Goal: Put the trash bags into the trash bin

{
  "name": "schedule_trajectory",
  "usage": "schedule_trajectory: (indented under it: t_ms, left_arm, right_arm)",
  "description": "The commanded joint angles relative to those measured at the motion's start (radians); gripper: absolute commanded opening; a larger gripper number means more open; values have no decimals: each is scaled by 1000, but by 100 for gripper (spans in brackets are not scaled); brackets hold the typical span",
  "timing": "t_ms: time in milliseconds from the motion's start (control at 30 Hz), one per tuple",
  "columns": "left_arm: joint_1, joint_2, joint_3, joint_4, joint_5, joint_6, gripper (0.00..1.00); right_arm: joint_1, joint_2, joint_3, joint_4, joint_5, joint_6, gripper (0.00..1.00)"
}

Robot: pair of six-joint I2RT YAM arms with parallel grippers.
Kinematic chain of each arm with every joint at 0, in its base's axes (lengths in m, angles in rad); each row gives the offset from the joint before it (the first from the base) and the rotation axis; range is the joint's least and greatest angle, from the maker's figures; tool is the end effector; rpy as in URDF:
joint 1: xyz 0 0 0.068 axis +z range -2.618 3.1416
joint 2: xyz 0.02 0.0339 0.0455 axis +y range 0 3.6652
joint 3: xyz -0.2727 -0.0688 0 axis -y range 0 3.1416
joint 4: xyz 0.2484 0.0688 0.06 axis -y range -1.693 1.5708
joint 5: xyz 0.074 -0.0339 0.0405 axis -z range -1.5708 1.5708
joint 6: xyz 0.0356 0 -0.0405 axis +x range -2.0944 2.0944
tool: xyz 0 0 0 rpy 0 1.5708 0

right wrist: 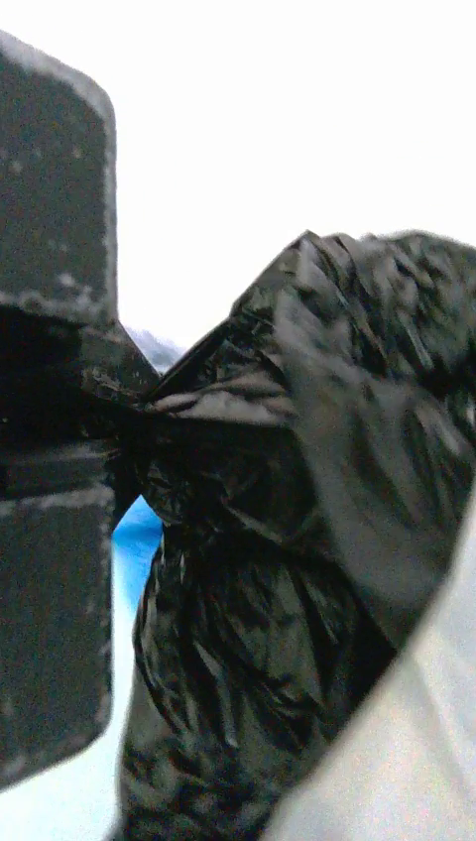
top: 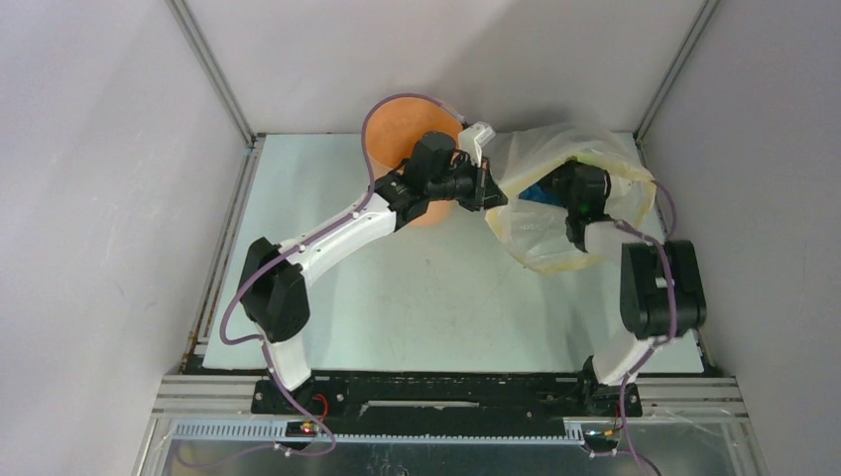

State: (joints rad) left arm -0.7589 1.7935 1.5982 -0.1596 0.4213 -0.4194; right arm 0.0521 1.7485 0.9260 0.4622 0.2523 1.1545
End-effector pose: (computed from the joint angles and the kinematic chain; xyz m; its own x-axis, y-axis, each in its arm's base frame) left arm 0.3059 -0.3102 0.3531 -0.5993 0.0562 -0.7985 0.7250 0.4611 -0.5116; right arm 0.3826 0.0111 0.2024 0.0249 0.8881 -0.4589 0.3960 0.4128 0.8203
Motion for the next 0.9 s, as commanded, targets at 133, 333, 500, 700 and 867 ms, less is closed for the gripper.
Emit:
schedule_trajectory:
  t_ms: [133,333,500,700,867]
  left_arm:
    - [10,-29,-17,31,-39,-32,0]
    - [11,-36,-70,73,-42,-57,0]
    - [16,-33,-110,88,-51,-64,0]
    - [22,12,-132,92,-79,-56,0]
    - [21,81,-111,96,-92,-52,0]
  right_arm:
    - [94,-430,-209,-77,-150,-4,10]
    - [135,-686,-261,-229,-301,-67,8]
    - [147,-928,-268,-396,-333,-139,4]
    - [147,-1120,-221,-572,-451,-201,3]
    - [168,-1148,-68,-718,-608,-258,0]
